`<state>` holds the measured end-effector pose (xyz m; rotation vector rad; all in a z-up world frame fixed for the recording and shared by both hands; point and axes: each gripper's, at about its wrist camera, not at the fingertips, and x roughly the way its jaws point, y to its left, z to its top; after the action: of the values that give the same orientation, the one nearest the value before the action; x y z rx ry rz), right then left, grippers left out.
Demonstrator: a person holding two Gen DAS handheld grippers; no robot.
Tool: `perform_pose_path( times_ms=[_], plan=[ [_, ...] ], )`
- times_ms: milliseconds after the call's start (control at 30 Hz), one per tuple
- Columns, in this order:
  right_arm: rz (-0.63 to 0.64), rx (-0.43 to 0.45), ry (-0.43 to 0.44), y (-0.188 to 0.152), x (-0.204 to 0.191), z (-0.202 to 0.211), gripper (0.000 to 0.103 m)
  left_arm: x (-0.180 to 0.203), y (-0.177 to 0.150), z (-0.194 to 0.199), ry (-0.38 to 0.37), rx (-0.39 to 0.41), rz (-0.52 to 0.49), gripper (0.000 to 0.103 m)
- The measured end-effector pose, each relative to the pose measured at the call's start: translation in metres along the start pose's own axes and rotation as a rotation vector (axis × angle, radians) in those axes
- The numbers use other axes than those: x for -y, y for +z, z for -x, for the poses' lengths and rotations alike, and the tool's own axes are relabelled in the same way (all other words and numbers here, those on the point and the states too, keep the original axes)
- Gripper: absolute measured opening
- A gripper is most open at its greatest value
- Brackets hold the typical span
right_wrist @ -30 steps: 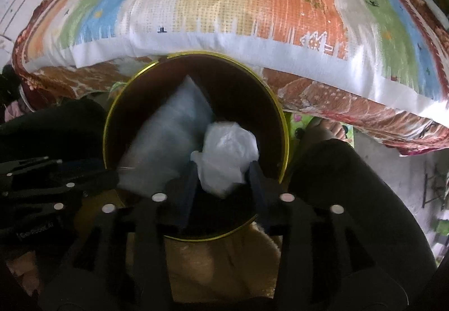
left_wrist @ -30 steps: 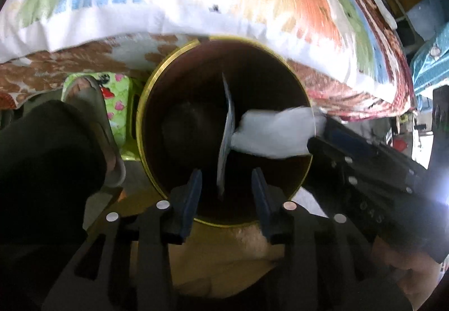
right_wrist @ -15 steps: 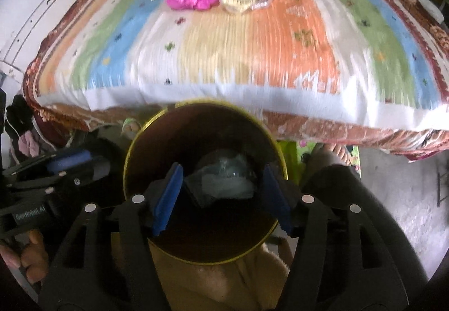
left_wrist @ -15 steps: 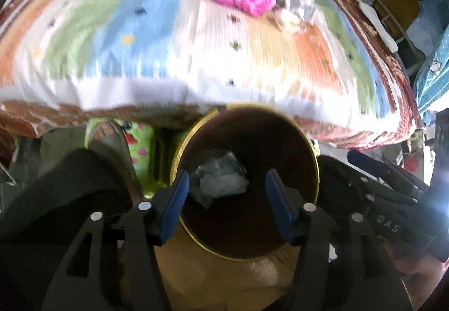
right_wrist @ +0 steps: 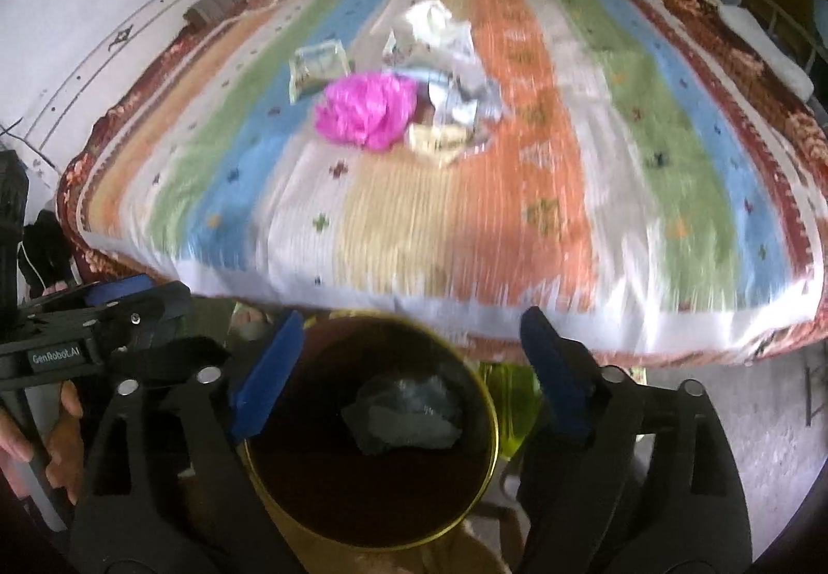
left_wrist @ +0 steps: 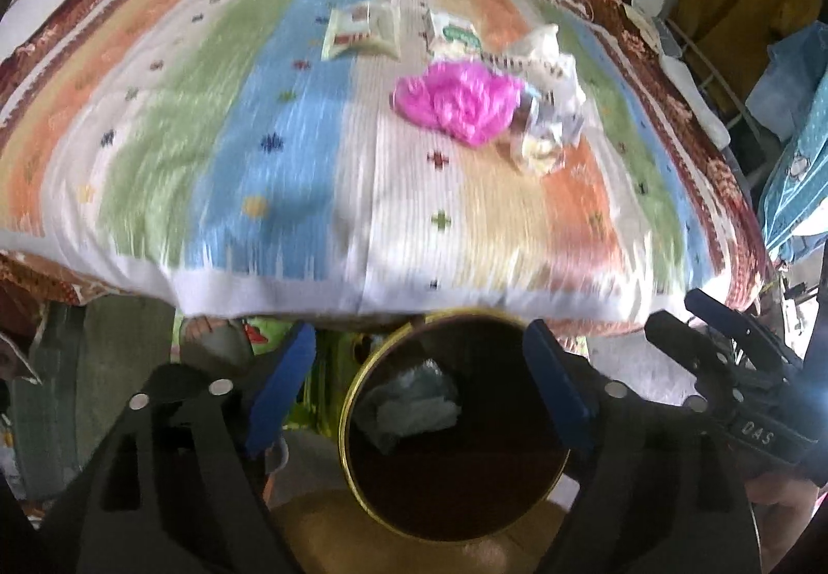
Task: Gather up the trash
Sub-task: 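Move both open grippers back over the trash on the bed, then grasp the pink plastic bag with left gripper while right gripper grasps the white plastic bag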
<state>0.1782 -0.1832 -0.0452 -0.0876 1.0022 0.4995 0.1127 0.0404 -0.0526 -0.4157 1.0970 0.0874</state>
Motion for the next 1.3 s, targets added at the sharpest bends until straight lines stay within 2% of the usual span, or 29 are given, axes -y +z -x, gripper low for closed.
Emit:
perform_pose_path(
  times_ms=[200, 467, 667, 767, 833, 967, 1133, 1300],
  plan=[
    [0.025, 0.074, -0.022, 0.022, 0.002, 0.004, 0.094, 0.001, 0.029, -0.004, 0.008, 0.017, -0.029, 0.097],
    [0.04, 0.127, -0.056, 0.048, 0.01, -0.003, 0.094, 0.002, 0.061, -0.017, 0.038, 0.042, -0.116, 0.097],
    [0.061, 0.167, -0.084, 0.065, 0.017, -0.016, 0.094, -0.003, 0.081, -0.025, 0.042, 0.08, -0.126, 0.097],
    [0.031, 0.182, -0.029, 0.075, 0.027, -0.023, 0.094, -0.002, 0.088, -0.03, 0.035, 0.099, -0.145, 0.097],
    [0.018, 0.188, -0.022, 0.08, 0.032, -0.027, 0.094, -0.001, 0.092, -0.033, 0.035, 0.115, -0.161, 0.096],
    [0.06, 0.19, -0.049, 0.088, 0.032, -0.037, 0.094, -0.002, 0.101, -0.037, -0.012, 0.135, -0.162, 0.096],
    [0.071, 0.178, -0.042, 0.096, 0.03, -0.051, 0.093, 0.003, 0.109, -0.044, -0.067, 0.138, -0.165, 0.096],
    [0.084, 0.166, -0.062, 0.107, 0.028, -0.066, 0.089, 0.006, 0.116, -0.061, -0.125, 0.097, -0.157, 0.091]
  ],
)
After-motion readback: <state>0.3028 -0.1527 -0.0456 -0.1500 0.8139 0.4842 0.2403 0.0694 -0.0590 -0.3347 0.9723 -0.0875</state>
